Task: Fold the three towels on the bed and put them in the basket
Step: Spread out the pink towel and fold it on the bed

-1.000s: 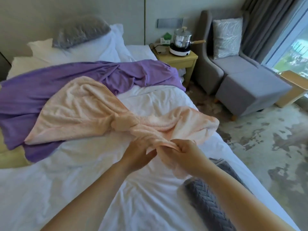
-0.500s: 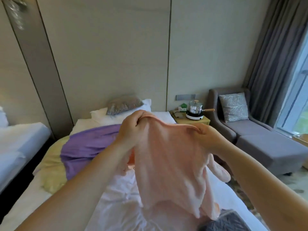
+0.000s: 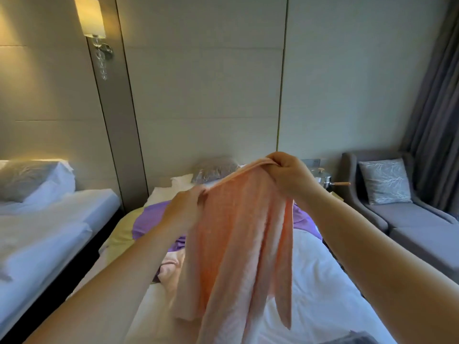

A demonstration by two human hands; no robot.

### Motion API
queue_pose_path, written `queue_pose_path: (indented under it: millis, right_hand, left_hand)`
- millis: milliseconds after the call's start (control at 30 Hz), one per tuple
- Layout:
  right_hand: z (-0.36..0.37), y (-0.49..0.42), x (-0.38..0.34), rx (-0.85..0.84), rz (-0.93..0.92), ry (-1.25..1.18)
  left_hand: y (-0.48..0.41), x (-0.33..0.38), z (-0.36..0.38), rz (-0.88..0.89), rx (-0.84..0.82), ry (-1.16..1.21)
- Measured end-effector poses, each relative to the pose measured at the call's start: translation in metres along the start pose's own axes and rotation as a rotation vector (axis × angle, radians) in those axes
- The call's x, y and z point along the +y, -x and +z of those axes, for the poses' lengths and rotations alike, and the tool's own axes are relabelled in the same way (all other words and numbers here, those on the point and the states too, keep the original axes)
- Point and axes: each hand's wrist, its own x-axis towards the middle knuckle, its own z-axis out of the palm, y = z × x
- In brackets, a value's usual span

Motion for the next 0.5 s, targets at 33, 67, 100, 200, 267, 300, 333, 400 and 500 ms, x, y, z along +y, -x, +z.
queue_pose_path:
  millis: [33, 67, 100, 200, 267, 300, 333, 400, 500]
  right_hand:
    - [0.000, 0.001, 0.000, 0.010, 0.007, 0.009]
    - [-0.002, 0.003, 0.003, 0.023, 0.025, 0.013]
    - [-0.006, 0.004, 0.006, 0.036, 0.047, 0.016]
    - [-0.024, 0.008, 0.021, 0.090, 0.124, 0.037]
    - [-0.037, 0.009, 0.035, 0.164, 0.176, 0.027]
    - [-0.043, 0.011, 0.043, 0.195, 0.191, 0.031]
    - [-0.047, 0.013, 0.052, 0.206, 0.202, 0.056]
    - [-0.048, 0.019, 0.071, 0.171, 0.241, 0.153]
    - [-0.035, 0.030, 0.093, 0.085, 0.335, 0.237]
  left_hand:
    - [0.008, -0.012, 0.007, -0.044, -0.001, -0.066]
    - [0.016, -0.023, 0.011, -0.089, -0.019, -0.118]
    - [0.023, -0.033, 0.014, -0.128, -0.043, -0.157]
    - [0.038, -0.062, 0.013, -0.279, -0.129, -0.213]
    - [0.045, -0.080, 0.010, -0.415, -0.169, -0.145]
    - [0.046, -0.086, 0.009, -0.492, -0.174, -0.035]
    - [0.046, -0.091, 0.008, -0.559, -0.169, 0.110]
    - [0.037, -0.086, 0.003, -0.616, -0.141, 0.345]
    - [0.011, -0.045, -0.014, -0.493, -0.062, 0.400]
